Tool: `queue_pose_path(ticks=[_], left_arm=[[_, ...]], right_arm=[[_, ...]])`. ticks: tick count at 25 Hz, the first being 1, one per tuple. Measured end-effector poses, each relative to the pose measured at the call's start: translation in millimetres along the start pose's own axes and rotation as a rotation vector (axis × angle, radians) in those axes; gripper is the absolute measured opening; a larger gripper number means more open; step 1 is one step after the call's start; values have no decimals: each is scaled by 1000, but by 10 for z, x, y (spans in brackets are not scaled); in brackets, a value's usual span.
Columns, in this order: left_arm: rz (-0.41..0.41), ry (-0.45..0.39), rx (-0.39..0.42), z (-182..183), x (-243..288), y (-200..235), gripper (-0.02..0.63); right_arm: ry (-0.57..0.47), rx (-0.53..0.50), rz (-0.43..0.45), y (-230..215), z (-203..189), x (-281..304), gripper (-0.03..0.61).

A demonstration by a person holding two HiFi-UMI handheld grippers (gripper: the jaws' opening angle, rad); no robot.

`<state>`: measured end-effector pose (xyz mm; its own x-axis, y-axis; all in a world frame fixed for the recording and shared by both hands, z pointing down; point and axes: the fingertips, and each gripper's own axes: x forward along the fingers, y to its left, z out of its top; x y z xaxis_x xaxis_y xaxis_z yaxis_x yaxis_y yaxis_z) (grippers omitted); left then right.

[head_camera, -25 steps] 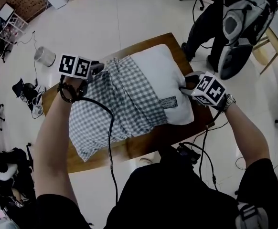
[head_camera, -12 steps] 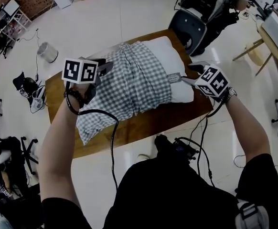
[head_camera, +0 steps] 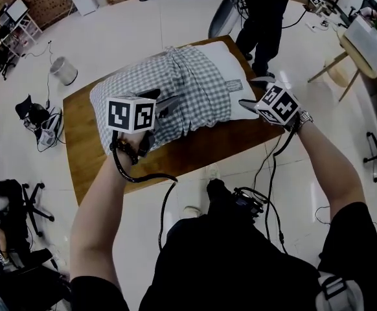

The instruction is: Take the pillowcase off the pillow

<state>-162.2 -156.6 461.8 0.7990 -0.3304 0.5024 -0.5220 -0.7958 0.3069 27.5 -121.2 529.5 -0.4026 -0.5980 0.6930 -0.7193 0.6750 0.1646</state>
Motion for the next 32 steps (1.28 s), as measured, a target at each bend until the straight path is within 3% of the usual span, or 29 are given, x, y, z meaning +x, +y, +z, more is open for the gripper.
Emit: queue_pose_path(ticks=[5, 11, 20, 25, 26, 27, 29, 32], left_arm=[[25, -28, -66, -226, 53, -300, 331], [137, -65, -207, -665, 275, -398, 377], [418, -108, -486, -1301, 1157, -59, 431], [538, -74, -521, -1394, 1316, 75, 430], [561, -62, -518, -1424, 1338, 112, 422], [579, -53, -511, -1440, 1356, 147, 389], [601, -46, -496, -1449, 1350, 191, 280], [618, -61, -497, -1457, 1283, 179, 127]], right_arm=[[12, 18, -24, 63, 33, -92, 308], [13, 61, -14, 51, -159, 27, 328], [-6, 123, 45, -285, -620, 534, 368], [-4, 158, 77, -258, -771, 761, 364], [-2, 162, 74, -263, -799, 791, 347], [-2, 163, 66, -283, -817, 805, 282], [-8, 161, 49, -334, -829, 799, 193], [-22, 148, 34, -390, -857, 741, 112]])
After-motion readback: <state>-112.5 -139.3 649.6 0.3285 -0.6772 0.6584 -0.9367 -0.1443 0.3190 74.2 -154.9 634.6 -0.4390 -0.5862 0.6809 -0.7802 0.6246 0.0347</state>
